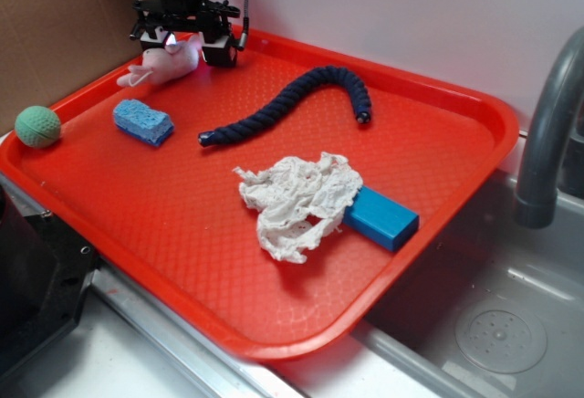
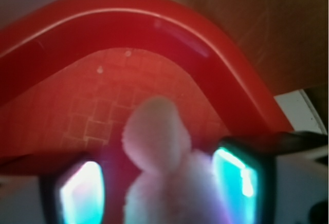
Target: Grab the pink bunny.
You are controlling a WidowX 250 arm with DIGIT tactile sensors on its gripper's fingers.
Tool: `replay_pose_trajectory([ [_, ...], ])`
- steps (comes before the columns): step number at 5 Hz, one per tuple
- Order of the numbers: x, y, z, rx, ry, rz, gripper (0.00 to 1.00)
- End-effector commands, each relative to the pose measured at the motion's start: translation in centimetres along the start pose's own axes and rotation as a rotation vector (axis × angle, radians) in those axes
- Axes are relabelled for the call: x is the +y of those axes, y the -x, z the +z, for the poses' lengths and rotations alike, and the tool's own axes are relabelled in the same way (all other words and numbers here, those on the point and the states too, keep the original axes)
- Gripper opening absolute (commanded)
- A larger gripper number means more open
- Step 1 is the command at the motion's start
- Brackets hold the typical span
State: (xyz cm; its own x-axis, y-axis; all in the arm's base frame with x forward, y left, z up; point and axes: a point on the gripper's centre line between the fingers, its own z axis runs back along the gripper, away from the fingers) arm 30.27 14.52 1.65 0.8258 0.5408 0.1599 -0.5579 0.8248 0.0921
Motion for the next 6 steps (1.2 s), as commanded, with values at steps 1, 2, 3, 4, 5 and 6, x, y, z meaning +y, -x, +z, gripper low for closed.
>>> replay_pose_trajectory([
  [1,0.5,0.6,2.2,0.004,0.046,-0.078,0.0],
  [2,0.5,0.9,1.9,0.021,0.043,-0.091,0.0],
  [3,0.7,1.4,1.9,0.024,0.044,-0.099,0.0],
  [4,1.2,3.1,5.8,0.062,0.063,-0.139,0.0],
  [5,1.5,7.6,11.6,0.119,0.125,-0.23,0.0],
  [6,2.5,12.2,17.3,0.119,0.238,-0.312,0.0],
])
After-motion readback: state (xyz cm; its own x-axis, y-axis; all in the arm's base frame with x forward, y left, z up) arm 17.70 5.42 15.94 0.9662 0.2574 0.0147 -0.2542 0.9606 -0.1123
